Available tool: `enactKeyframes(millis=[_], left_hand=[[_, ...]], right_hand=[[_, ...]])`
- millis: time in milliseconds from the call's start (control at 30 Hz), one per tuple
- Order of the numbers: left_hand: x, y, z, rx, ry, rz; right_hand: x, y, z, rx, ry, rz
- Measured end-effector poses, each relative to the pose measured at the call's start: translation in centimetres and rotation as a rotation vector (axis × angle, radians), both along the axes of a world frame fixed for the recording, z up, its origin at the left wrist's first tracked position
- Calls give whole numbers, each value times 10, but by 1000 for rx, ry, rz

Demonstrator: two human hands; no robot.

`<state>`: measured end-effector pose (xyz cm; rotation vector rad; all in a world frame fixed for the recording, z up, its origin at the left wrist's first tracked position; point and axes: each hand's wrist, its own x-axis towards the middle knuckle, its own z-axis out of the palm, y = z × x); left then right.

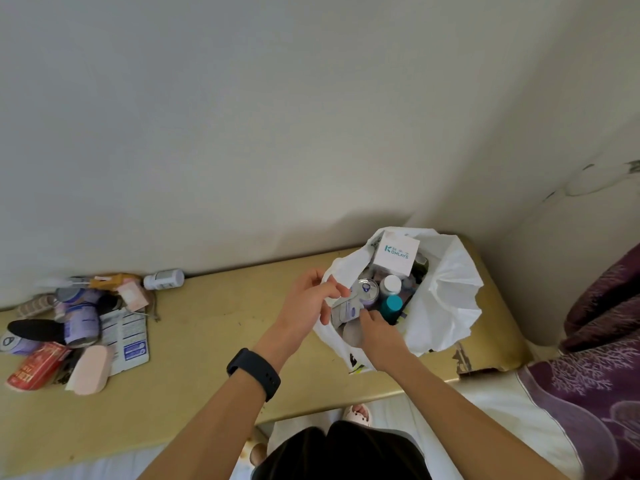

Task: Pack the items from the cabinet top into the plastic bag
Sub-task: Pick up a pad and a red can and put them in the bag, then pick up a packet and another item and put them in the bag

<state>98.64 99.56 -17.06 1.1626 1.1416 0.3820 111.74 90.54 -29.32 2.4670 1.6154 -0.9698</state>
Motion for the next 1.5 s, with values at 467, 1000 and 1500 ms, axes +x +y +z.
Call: enactKeyframes(millis=[467, 1000, 1500], left_hand=[[16, -3, -5, 79, 61, -41], [-10, -6, -2, 438, 129, -317], [-271, -22, -118, 181, 727, -103]], right_hand=[[131, -54, 42, -385, -407, -35], [69, -47, 130, 426, -289, -244], [-196, 24, 68, 527, 335, 255]])
